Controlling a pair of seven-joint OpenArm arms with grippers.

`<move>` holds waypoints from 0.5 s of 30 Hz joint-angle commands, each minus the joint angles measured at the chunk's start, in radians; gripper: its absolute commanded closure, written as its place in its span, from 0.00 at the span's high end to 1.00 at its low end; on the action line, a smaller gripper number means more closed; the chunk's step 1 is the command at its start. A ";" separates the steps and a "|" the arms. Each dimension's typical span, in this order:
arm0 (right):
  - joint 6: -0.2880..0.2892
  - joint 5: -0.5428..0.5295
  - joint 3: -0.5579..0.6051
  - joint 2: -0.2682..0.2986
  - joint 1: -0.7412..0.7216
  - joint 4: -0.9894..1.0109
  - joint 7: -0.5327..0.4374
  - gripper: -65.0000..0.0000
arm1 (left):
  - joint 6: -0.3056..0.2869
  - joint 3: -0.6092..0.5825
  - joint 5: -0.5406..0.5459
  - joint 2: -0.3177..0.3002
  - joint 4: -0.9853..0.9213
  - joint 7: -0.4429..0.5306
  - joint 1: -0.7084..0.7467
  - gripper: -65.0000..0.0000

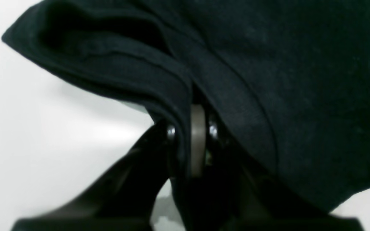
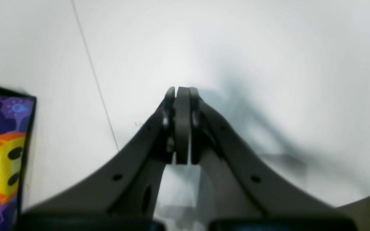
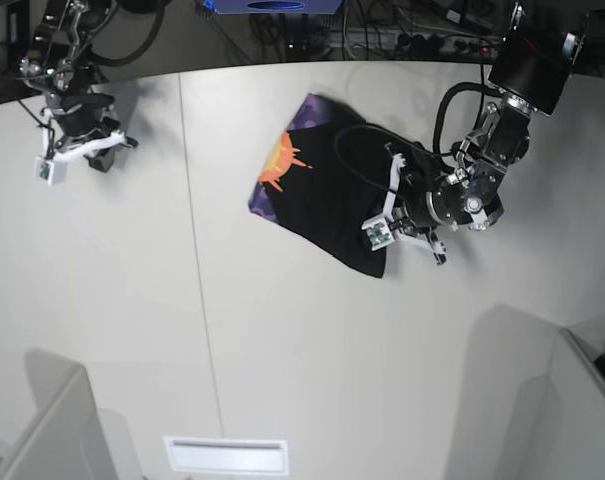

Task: Fold the T-shirt properly
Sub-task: 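Grasp the bundle with the left gripper and rotate it to square it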

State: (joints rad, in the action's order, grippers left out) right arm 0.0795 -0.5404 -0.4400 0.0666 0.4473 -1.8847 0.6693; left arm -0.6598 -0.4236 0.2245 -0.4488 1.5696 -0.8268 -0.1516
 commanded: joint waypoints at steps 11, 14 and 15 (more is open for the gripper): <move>0.006 -0.013 -0.082 -0.081 0.014 -0.016 -0.021 0.00 | -0.038 -0.235 -0.325 -0.034 -0.011 0.234 -0.110 0.00; 0.004 -0.010 -0.087 -0.100 0.015 -0.017 -0.021 0.00 | -0.038 -0.289 -0.405 -0.031 -0.051 0.311 -0.139 0.00; 0.004 -0.010 -0.093 -0.101 0.017 -0.017 -0.021 0.00 | -0.038 -0.314 -0.419 -0.031 -0.079 0.338 -0.153 0.00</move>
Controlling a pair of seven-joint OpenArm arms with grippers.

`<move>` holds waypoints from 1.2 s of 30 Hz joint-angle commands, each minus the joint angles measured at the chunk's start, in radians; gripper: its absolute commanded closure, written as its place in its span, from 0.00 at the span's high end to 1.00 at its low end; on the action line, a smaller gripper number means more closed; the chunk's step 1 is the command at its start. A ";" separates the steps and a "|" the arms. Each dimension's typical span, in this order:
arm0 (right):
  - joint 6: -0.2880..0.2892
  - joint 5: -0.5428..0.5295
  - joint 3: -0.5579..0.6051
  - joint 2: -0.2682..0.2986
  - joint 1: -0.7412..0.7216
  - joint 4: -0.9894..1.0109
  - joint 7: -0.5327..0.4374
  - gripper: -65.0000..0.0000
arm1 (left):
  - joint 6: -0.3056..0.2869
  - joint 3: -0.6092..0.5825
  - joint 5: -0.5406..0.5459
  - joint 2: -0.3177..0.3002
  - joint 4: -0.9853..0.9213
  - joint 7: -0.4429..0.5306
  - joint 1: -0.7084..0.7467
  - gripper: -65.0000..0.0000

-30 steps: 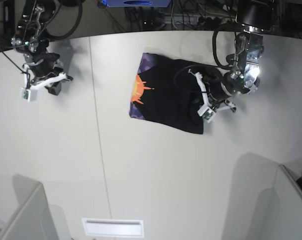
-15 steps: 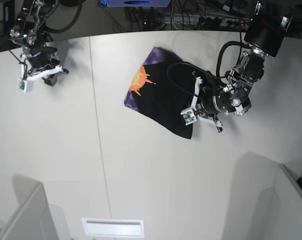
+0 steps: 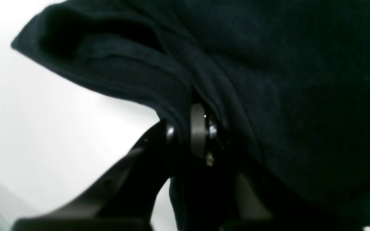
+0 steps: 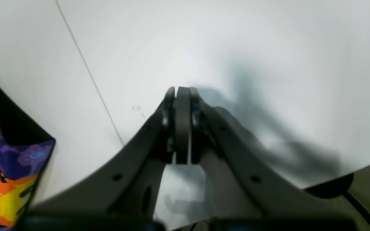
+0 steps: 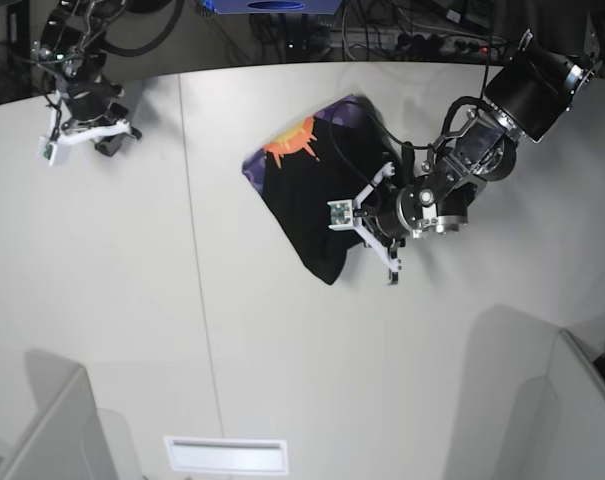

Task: Fold the T-shirt properly
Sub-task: 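Grasp the bundle with the left gripper and rotate it to square it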

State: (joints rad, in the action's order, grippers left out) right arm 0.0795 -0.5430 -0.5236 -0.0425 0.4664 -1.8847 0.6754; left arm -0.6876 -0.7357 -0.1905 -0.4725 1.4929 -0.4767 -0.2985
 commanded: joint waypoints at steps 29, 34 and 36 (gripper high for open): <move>-0.004 -0.006 -0.005 -0.012 -0.004 0.122 -0.032 0.00 | -0.011 -0.397 -0.004 0.142 -0.392 0.514 -0.310 0.00; 0.004 -0.004 0.032 -0.013 0.004 0.122 -0.029 0.00 | -0.011 -0.405 -0.004 0.165 -0.426 0.520 -0.333 0.00; 0.004 -0.004 0.081 -0.007 0.018 0.121 -0.033 0.00 | -0.011 -0.405 -0.004 0.180 -0.426 0.520 -0.337 0.00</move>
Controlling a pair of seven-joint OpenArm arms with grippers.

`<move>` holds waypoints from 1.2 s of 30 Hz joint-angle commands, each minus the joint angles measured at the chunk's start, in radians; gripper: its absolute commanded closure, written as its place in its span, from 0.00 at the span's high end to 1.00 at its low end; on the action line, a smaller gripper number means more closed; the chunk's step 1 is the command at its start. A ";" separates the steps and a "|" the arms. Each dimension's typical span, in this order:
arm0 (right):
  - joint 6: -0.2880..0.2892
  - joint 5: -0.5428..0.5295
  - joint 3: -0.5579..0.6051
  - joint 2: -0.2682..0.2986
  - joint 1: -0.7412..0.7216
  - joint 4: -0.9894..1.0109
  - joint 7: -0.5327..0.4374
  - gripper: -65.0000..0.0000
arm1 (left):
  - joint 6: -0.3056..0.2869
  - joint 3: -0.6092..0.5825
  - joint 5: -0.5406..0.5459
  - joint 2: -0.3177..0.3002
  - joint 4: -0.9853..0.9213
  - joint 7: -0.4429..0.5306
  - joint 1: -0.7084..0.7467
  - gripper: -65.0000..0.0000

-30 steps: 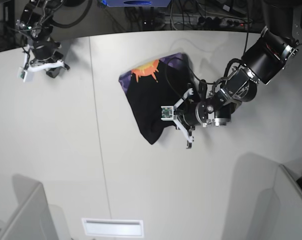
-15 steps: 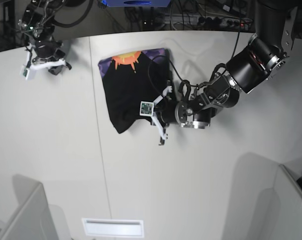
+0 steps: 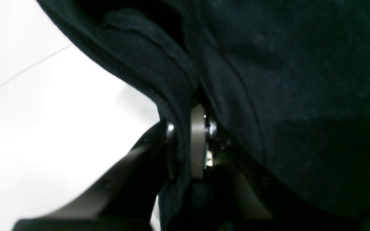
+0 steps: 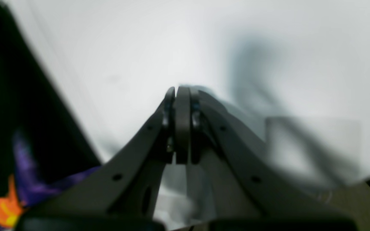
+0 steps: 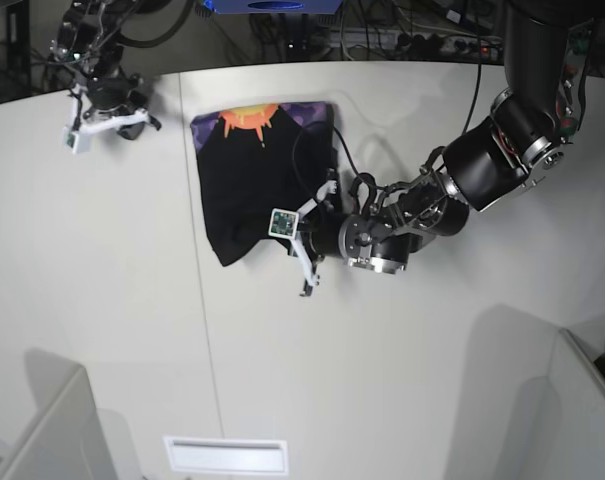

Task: Fold the T-shirt properly
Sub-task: 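Grasp the bundle with the left gripper and rotate it to square it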

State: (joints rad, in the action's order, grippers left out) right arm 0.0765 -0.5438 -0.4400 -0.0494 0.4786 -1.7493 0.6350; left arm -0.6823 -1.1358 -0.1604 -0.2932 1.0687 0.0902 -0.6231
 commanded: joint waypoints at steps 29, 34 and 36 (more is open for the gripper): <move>0.001 -0.003 0.163 0.003 0.004 -0.018 0.007 0.00 | -0.016 0.165 -0.024 0.058 0.014 -0.056 -0.042 0.82; 0.001 -0.003 0.163 0.003 0.006 -0.018 0.007 0.00 | -0.016 0.251 -0.031 0.091 0.066 -0.057 -0.045 0.84; 0.001 -0.003 0.163 0.003 0.009 -0.018 0.007 0.00 | -0.016 0.270 -0.026 0.105 0.081 -0.057 -0.065 0.84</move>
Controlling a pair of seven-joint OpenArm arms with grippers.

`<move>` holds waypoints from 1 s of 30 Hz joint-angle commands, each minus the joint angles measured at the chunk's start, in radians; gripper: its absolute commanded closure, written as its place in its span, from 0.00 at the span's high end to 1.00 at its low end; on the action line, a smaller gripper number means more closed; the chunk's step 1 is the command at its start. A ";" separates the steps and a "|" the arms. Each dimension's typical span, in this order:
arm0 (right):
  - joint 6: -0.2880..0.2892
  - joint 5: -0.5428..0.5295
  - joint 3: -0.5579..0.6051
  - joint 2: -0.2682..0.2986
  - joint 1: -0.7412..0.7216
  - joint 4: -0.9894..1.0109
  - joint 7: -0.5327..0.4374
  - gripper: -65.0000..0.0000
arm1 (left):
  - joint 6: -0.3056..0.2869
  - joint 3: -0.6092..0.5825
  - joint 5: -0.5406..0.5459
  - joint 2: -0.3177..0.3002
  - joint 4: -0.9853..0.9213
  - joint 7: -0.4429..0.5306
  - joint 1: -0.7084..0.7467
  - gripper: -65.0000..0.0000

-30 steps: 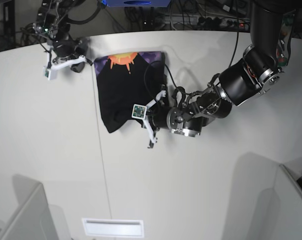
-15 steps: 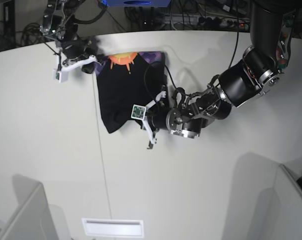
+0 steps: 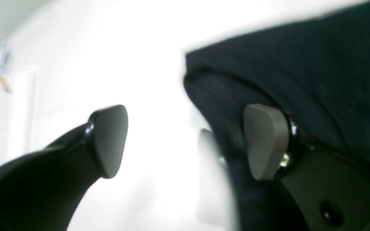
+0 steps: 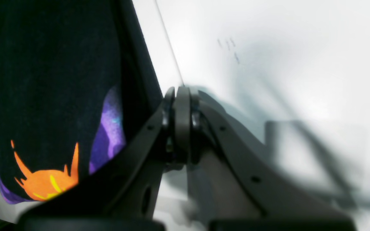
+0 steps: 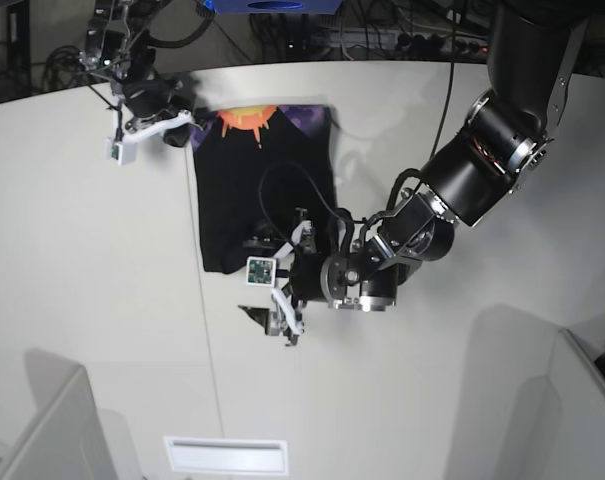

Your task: Fold the T-shirt properly

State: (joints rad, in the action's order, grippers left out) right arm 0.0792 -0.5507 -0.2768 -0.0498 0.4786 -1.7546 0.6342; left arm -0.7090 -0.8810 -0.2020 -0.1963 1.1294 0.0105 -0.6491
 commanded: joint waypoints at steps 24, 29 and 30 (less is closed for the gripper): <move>0.006 0.289 -0.003 0.029 0.033 -0.235 0.006 0.00 | 0.011 0.644 0.197 -0.193 0.645 -0.267 0.395 0.00; 0.009 0.317 -0.005 0.034 0.076 -0.253 -0.026 0.00 | 0.011 0.773 0.198 -0.219 0.749 -0.264 0.587 0.00; 0.020 0.321 -0.003 0.034 0.093 -0.255 -0.055 0.00 | 0.011 0.799 0.197 -0.219 0.765 -0.258 0.627 0.00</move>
State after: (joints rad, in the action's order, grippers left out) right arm 0.0929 -0.2283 -0.2768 -0.0216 0.5678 -1.9884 0.5903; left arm -0.7044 -0.0841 -0.0208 -0.4091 1.8774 -0.2741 -0.0063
